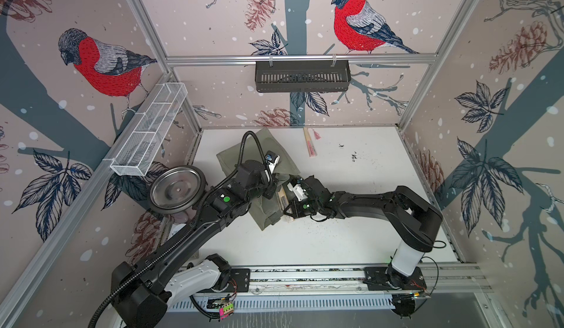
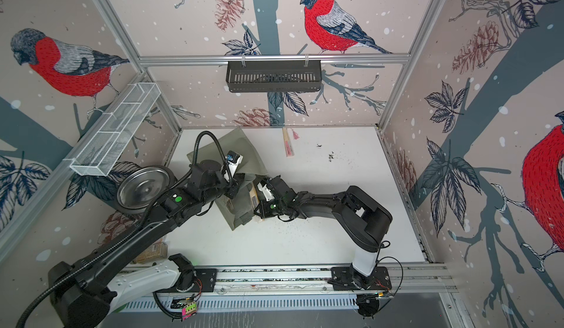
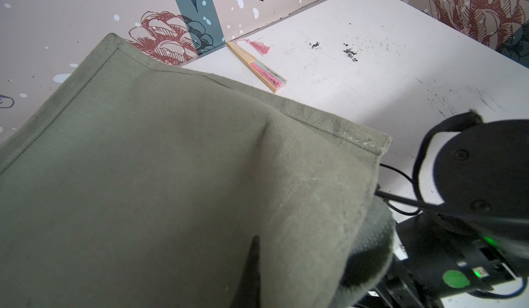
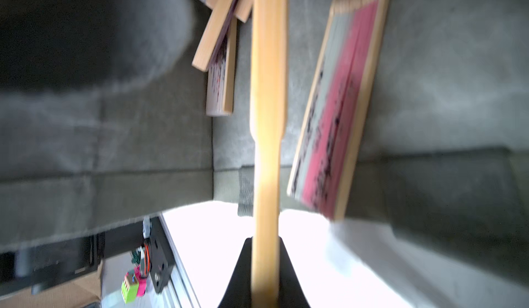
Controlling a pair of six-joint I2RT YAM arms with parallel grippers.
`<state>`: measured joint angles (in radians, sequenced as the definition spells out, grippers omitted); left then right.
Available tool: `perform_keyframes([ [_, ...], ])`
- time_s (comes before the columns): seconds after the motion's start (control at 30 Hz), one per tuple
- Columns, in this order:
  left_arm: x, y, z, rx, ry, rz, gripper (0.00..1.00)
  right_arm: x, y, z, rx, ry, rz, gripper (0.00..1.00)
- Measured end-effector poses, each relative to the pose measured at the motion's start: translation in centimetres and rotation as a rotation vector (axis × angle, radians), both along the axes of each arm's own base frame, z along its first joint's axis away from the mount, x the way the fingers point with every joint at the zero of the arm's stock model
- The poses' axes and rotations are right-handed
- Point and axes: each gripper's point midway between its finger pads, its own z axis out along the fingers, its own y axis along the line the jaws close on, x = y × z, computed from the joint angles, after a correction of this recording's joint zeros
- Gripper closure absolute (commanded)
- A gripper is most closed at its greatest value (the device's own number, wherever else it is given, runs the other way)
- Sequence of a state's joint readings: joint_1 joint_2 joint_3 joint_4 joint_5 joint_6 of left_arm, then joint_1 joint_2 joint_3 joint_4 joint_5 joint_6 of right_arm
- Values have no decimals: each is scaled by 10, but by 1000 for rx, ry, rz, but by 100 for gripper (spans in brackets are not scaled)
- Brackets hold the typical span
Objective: Take out the folding fans from the tote bags
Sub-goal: Pick up the folding fan from the canvas bag.
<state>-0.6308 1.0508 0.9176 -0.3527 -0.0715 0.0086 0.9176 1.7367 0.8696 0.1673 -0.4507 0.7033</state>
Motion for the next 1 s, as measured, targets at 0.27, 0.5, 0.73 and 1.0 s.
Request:
perform_keyframes([
  [0.27, 0, 0, 0, 3, 1, 2, 100, -42, -44, 13, -50, -56, 82, 87],
  [0.5, 0, 1, 0, 2, 0, 2, 100, -80, -80, 14, -97, -61, 140, 87],
  [0.73, 0, 1, 0, 2, 0, 2, 100, -90, -102, 41, -55, -142, 124, 88],
  [1.0, -1, 1, 1, 1, -2, 2, 100, -88, -108, 102, 115, -303, 108, 87],
])
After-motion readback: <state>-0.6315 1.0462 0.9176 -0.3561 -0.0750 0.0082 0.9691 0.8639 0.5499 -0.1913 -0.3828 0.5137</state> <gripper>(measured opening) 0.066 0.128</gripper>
